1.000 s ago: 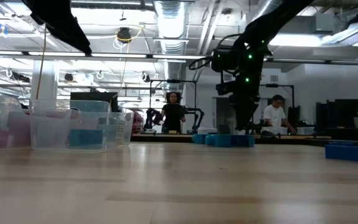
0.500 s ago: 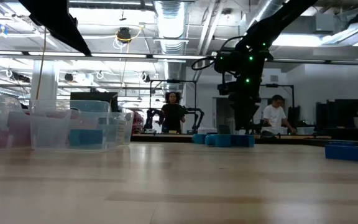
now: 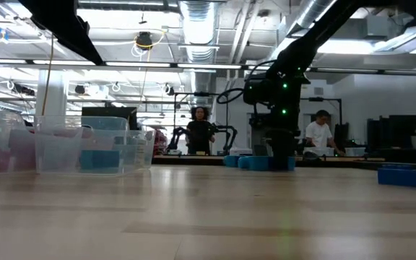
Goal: Sort blocks
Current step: Put the light blue game piece into the right transparent bin
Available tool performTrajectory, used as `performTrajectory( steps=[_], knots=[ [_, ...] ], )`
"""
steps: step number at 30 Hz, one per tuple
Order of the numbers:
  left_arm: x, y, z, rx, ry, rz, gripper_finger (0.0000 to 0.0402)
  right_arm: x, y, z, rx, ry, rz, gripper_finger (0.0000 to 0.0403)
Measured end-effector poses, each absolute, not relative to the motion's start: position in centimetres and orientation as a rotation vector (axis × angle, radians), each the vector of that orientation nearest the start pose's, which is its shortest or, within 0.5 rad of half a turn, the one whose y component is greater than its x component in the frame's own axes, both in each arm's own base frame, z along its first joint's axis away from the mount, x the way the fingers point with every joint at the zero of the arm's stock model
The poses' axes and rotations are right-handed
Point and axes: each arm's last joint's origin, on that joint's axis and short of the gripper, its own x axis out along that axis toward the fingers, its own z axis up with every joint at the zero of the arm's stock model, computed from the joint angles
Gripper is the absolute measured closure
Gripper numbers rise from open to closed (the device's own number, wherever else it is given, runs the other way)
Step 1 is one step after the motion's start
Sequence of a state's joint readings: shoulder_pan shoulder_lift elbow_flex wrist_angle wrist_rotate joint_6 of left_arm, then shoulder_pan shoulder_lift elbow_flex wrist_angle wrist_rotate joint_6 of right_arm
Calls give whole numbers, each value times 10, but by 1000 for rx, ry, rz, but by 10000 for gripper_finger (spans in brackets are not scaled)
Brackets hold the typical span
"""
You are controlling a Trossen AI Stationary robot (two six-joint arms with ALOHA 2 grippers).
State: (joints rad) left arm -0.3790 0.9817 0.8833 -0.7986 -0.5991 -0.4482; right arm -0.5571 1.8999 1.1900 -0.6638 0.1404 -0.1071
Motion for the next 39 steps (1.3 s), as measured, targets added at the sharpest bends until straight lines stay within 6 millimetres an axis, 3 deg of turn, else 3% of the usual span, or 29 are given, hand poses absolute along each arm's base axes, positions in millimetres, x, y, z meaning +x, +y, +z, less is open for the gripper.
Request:
performTrajectory(
  steps=[4, 12, 17, 20, 30, 35, 39],
  knots=[
    [173, -51, 287, -2, 722, 374, 116, 293, -189, 148, 198, 1384, -511, 70],
    [173, -51, 287, -4, 722, 374, 116, 280, -193, 151, 215, 1466, -527, 201],
    [174, -52, 287, 8, 725, 360, 116, 268, -185, 165, 191, 1540, -537, 264],
    [177, -53, 287, 37, 720, 342, 116, 266, -175, 189, 157, 1474, -536, 282],
    [215, -67, 275, 326, 700, 228, 116, 266, -114, 262, 5, 1199, -449, 288],
    [229, -67, 265, 358, 721, 235, 116, 268, -100, 276, -15, 1104, -430, 267],
    [231, -64, 262, 339, 735, 256, 116, 276, -110, 263, -9, 1127, -444, 213]
  ],
)
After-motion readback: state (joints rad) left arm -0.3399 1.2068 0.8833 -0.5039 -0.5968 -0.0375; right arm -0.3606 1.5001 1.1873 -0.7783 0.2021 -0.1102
